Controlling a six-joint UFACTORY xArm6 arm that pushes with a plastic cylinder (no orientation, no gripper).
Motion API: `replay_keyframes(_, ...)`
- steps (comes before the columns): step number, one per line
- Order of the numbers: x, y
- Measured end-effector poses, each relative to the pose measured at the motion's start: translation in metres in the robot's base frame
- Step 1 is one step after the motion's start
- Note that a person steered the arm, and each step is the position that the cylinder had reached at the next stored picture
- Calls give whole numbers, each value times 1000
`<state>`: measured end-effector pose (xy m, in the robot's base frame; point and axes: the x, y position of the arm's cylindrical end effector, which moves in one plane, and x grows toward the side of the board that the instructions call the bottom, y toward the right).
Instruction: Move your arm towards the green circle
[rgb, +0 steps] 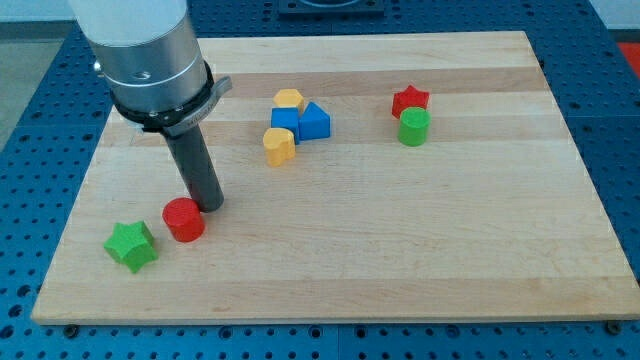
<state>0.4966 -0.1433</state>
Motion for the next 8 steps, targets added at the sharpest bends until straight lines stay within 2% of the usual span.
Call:
replay_keyframes(3,44,0)
replay_keyframes(4,40,3)
replay_keyframes(5,20,41)
replay_keyframes(8,-41,211)
